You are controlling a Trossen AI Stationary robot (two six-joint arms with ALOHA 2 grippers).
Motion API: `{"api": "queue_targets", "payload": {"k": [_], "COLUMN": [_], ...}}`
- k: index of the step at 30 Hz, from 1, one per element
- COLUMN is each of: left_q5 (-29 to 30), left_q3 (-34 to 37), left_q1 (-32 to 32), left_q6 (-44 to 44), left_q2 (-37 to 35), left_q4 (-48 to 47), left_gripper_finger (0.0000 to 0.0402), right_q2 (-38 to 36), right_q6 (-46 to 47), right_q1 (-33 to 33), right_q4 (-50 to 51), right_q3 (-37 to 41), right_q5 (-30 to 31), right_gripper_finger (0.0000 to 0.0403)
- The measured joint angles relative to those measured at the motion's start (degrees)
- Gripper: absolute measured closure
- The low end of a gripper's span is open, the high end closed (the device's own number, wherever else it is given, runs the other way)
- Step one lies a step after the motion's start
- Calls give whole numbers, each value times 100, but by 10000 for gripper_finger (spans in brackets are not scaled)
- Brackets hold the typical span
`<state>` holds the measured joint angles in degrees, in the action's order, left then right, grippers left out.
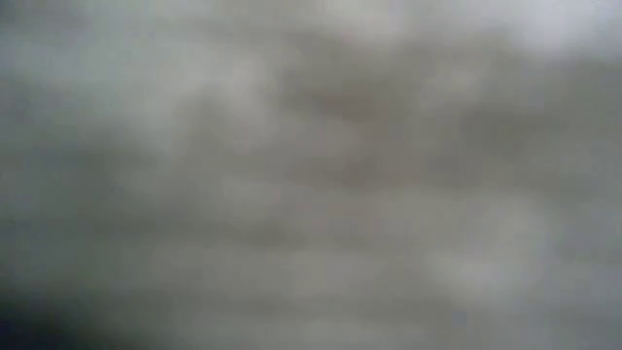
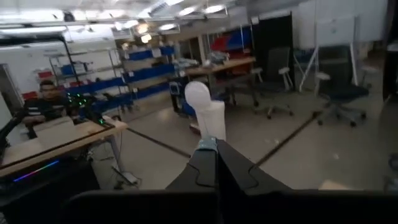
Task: Sort clothes
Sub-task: Put the blue, green polo shirt into the blue bin
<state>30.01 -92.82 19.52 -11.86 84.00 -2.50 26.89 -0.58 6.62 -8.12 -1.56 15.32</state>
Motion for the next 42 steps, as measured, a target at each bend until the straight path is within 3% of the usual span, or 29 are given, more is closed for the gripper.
{"api": "queue_targets", "payload": {"k": [7, 21, 28, 36, 42], "left_q5": [-691, -674, -778, -781, -732], "left_q3": [-334, -340, -345, -306, 666], "left_q1": [293, -185, -699, -1048, -1306], "left_q6": [456, 1055, 749, 456, 1147], "left_q2": [361, 116, -87, -525, -1410], "left_q4": [-1381, -3864, -4192, -4628, -4321], "left_gripper_finger": [385, 347, 347, 347, 347], "right_q2": [-1, -2, -1, 0, 18], "right_q6": [0, 0, -2, -957, 196], "right_q1": [0, -1, -1, 3, -16], "right_q4": [0, 0, 0, -52, -351], "right_q3": [0, 0, 0, 0, -4], "right_q5": [0, -1, 1, 1, -21], "right_gripper_finger": [380, 380, 380, 380, 380]}}
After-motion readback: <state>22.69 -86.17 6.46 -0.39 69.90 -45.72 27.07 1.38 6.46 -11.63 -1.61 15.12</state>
